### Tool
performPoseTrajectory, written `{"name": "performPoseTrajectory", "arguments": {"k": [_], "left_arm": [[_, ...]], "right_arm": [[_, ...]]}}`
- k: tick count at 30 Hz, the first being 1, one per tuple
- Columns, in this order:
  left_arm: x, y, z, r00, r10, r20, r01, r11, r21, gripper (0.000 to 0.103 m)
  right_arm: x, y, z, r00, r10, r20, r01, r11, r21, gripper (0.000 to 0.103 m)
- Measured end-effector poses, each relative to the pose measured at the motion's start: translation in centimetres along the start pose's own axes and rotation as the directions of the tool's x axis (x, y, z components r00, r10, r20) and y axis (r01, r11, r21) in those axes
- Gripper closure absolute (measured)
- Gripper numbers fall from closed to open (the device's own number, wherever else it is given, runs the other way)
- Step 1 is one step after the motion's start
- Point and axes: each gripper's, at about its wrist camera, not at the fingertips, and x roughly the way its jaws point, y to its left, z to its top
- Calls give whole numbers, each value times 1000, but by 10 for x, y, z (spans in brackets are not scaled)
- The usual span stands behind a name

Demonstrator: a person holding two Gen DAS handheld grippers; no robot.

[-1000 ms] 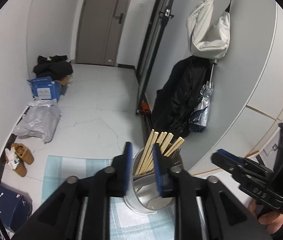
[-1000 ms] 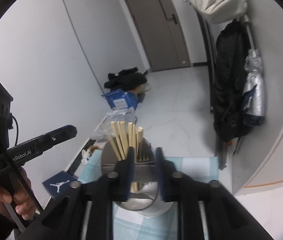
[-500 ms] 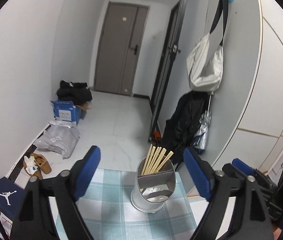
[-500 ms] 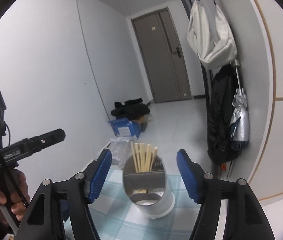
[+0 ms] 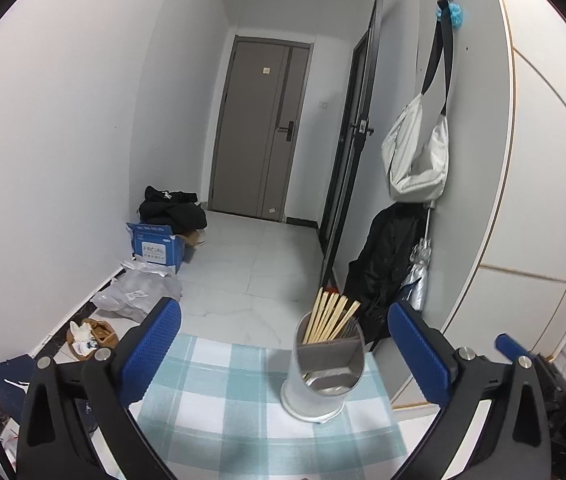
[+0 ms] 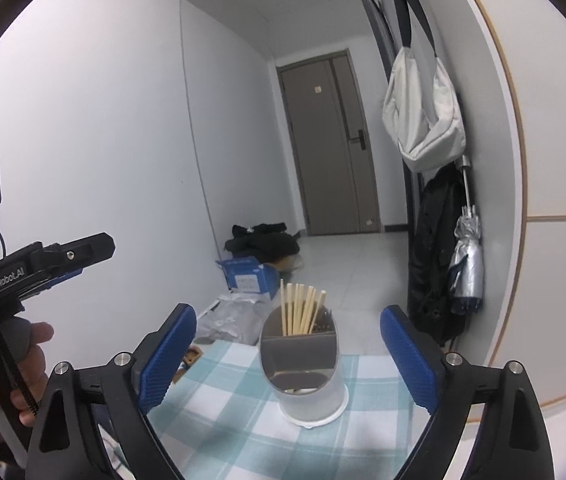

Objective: Organize utensils

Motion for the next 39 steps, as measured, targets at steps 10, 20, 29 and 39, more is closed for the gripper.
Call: {"name": "performPoseTrajectory", "arguments": {"k": [10,20,29,39], "left_arm": [[8,1,-24,999,34,5,-34,999,11,1],[30,6,-42,997,64,-37,-63,998,29,1],[35,12,-47,994,97,-55,-96,995,15,1],[32,13,-49,993,95,-76,-95,995,8,1]], "right_arm": [[1,-4,-26,1000,-10,-11,10,1000,5,5],[15,-6,-43,999,-23,-40,22,999,-25,5],[19,-8,-52,997,-39,-60,38,999,-21,5],[15,-11,-52,997,-54,-52,54,999,1,4]]}}
